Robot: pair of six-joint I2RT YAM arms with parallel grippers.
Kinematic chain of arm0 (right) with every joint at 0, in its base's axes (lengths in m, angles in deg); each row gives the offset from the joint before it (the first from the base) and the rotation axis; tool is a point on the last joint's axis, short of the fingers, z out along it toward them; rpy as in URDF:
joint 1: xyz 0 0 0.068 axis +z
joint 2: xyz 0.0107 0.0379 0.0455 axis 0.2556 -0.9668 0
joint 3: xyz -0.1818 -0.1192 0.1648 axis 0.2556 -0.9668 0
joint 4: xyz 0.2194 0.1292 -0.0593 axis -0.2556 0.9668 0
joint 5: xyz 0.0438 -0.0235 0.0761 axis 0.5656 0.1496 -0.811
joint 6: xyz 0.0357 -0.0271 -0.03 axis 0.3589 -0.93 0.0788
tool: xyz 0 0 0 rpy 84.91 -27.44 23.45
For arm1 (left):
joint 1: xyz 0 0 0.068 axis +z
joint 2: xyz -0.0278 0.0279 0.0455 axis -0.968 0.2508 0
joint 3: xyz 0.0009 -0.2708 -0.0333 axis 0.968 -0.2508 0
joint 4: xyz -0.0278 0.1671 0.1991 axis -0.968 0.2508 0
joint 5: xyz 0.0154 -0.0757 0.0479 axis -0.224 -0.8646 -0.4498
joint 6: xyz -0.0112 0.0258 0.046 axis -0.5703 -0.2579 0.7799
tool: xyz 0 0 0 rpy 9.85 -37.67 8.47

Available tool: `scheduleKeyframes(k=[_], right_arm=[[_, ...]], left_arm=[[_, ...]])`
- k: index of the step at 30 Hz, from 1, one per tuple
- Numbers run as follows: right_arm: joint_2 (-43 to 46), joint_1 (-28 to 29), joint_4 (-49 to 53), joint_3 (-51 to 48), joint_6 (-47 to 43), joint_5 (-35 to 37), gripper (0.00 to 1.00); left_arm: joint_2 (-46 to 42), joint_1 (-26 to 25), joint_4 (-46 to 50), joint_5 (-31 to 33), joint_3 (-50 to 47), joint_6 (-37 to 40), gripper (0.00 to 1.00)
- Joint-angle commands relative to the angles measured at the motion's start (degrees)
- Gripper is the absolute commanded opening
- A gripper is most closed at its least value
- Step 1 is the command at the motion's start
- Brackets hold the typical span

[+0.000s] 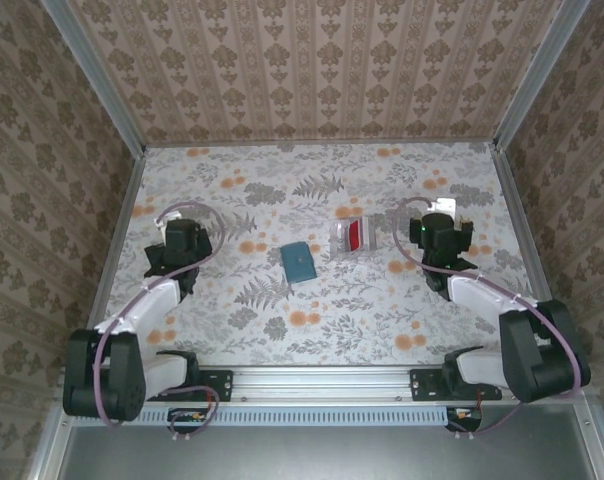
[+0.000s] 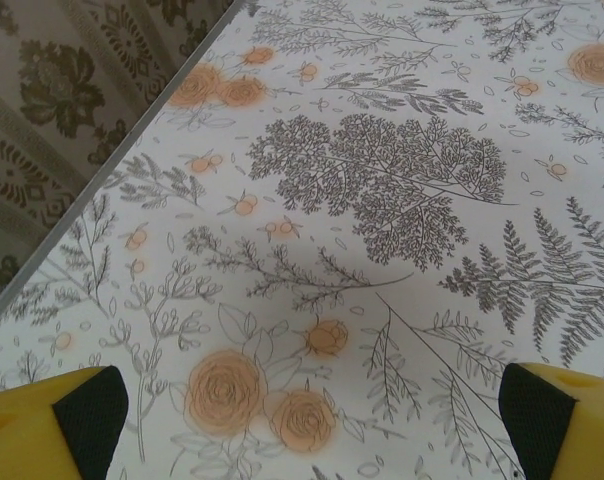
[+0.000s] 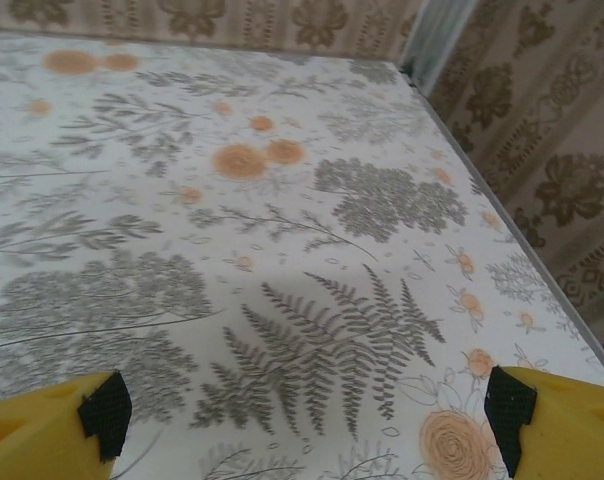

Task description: Put the credit cards into the card holder

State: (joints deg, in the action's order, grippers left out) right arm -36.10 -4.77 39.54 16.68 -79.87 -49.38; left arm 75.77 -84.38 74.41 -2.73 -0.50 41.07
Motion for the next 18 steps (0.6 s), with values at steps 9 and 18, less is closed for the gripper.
scheduleKeyframes(k=[9,18], right_arm=[[-9.69,-3.54,-24.87,-5.21,-0.15,-10.66,1.00],[-12.64,-7.41,-26.65,-5.40,0.64,-21.54,1.00]], left_arm=[[7.66,4.94,-41.16,-11.42,-11.42,15.52,1.00],[19.04,7.87,-43.60,-24.72,-7.14,18.00,1.00]])
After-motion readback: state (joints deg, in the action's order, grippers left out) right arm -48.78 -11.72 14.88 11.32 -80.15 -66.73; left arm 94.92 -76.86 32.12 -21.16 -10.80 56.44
